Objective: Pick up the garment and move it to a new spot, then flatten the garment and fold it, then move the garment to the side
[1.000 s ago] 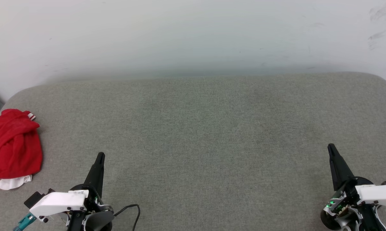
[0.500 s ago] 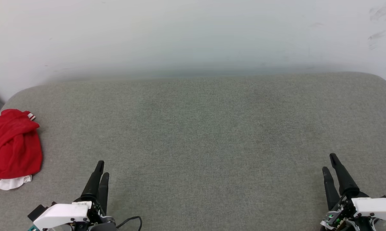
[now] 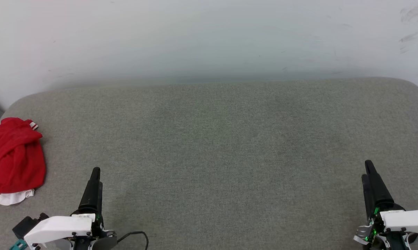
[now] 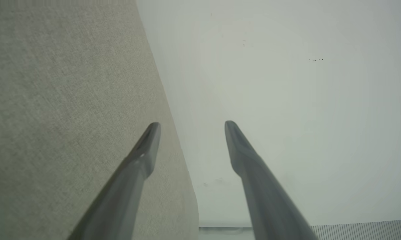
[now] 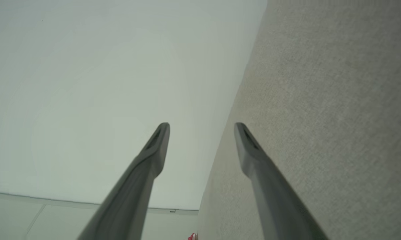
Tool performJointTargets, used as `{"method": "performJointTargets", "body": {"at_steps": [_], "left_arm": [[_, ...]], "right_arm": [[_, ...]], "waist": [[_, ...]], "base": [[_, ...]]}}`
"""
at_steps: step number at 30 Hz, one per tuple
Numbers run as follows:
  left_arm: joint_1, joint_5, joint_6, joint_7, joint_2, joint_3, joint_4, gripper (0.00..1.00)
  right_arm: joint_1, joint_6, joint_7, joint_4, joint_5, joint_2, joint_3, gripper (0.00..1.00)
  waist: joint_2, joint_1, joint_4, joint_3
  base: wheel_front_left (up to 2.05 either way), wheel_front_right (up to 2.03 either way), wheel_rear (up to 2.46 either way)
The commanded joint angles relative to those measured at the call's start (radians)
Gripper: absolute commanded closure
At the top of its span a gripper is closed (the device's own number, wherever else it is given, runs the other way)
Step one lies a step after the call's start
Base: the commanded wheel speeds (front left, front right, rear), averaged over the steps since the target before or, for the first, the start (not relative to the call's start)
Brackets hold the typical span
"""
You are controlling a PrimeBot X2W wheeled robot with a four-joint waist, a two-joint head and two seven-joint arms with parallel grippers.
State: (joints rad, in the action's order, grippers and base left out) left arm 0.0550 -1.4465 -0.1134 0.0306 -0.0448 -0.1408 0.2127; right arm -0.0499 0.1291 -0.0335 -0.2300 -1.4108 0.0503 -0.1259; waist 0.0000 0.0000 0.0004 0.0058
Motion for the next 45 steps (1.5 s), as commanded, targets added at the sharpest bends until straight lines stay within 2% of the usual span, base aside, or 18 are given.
{"method": "performJointTargets", "body": {"at_steps": [1,17,26,38,45], "left_arm": [[0.012,0.038,0.009,-0.01,-0.004,-0.007,-0.034,0.0],[-0.016,0.386,0.121,-0.074,-0.005,0.049,-0.153,0.0],[-0.036,0.579,0.176,-0.106,-0.005,0.088,-0.171,0.0],[-0.057,0.786,0.193,-0.143,-0.006,0.136,-0.181,0.0],[-0.069,0.866,0.202,-0.16,-0.007,0.15,-0.177,0.0]], "right_arm": [[-0.01,0.002,0.012,0.03,0.04,0.001,-0.004,0.0],[0.007,0.002,0.076,0.152,0.424,0.001,0.027,0.0],[0.023,0.002,0.108,0.184,0.641,0.001,0.062,0.0],[0.049,0.002,0.145,0.208,0.84,0.001,0.064,0.0],[0.062,0.002,0.163,0.214,0.917,0.001,0.064,0.0]], "waist": [[0.0,0.0,0.0,0.0],[0.0,0.0,0.004,0.004],[0.0,0.0,0.006,0.002],[0.0,0.0,0.009,0.001],[0.0,0.0,0.01,0.001]], "base": [[0.0,0.0,0.0],[0.0,0.0,0.0],[0.0,0.0,0.0],[0.0,0.0,0.0],[0.0,0.0,0.0]]}}
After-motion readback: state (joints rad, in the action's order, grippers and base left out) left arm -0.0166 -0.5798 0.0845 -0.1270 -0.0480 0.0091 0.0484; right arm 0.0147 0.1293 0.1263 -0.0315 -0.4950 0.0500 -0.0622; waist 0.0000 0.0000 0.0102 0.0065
